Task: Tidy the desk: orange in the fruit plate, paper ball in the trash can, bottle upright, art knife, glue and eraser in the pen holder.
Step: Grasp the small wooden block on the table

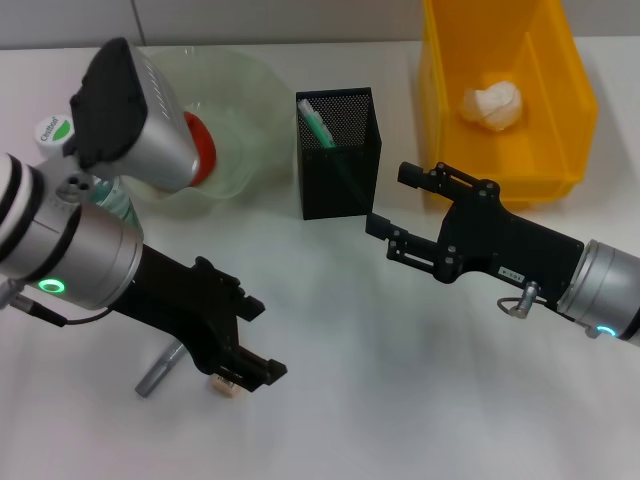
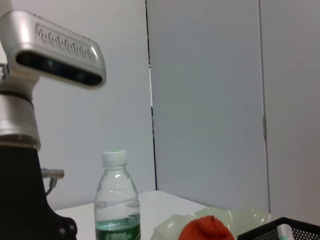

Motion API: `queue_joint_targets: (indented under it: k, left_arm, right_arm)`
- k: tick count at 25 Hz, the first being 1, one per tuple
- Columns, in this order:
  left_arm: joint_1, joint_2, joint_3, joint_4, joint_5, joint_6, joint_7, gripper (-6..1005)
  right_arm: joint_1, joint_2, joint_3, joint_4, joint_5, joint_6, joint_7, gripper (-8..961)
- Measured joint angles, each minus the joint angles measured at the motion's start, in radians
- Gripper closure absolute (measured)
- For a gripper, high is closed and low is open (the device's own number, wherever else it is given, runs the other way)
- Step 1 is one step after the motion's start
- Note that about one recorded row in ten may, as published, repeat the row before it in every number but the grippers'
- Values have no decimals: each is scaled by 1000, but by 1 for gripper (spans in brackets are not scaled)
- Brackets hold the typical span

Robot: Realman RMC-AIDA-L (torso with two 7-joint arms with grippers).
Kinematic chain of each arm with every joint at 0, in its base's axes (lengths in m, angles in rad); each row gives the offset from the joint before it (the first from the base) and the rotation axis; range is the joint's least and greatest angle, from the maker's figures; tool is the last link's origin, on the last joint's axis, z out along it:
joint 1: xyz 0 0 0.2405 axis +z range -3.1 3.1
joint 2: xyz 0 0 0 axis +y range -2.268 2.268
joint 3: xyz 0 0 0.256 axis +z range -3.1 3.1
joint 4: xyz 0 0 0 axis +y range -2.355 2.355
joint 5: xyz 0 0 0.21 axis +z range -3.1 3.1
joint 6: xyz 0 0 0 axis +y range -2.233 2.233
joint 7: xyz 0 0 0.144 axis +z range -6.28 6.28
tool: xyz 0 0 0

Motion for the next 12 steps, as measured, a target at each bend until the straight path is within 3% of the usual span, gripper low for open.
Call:
queue_joint_targets:
  k: [12]
  left_arm:
    - [-18,-2,52,-60,84,-31,-19,254]
  right_arm:
    - [22,0,0,12,0,38,9,223]
